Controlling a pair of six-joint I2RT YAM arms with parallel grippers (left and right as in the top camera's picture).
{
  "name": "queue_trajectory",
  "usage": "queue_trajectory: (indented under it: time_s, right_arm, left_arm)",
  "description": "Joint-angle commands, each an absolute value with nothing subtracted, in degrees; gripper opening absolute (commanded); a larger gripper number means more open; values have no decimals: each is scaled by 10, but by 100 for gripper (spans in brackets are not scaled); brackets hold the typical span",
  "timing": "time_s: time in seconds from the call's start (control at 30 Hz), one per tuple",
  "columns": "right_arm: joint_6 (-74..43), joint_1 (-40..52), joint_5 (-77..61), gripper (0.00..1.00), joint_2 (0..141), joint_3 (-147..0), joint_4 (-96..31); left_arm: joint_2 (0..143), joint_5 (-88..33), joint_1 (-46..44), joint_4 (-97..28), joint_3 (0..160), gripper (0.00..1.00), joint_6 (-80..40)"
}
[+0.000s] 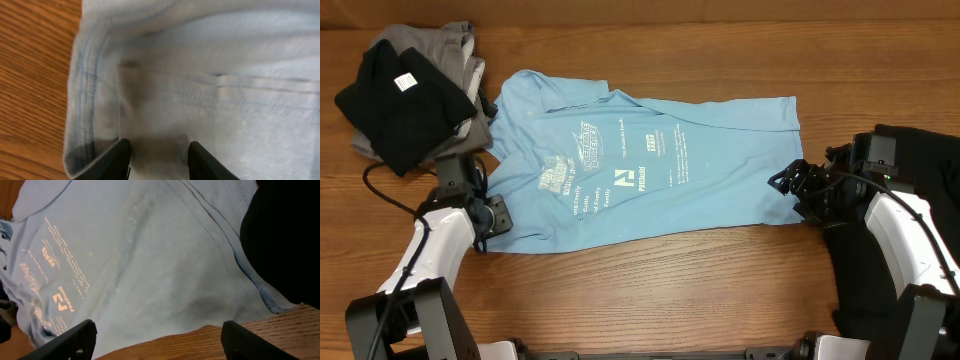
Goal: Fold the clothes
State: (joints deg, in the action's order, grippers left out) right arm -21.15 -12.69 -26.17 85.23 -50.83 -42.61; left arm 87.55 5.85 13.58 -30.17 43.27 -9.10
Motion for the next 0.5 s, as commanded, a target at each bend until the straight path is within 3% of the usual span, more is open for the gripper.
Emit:
queue_trajectory:
  time_s: [0.0,0.07,0.17,0.2,0.47]
  right_arm:
    - [-210,-125,-267,84,850,-518,-423]
    - [-210,-125,-267,84,850,-518,-423]
    - [-210,-125,-267,84,850,-518,-424]
    - [-210,-125,-267,84,850,-518,-424]
    - [-210,-125,-267,84,850,-518,-423]
  left_arm:
    - [869,64,136,-293,424,37,-93]
    - [869,60,136,-288,424,32,-92]
    - [869,45,136,-284,425,7,-88]
    - [869,41,136,-284,427,4,-88]
    - [868,3,136,-378,534,4,-73]
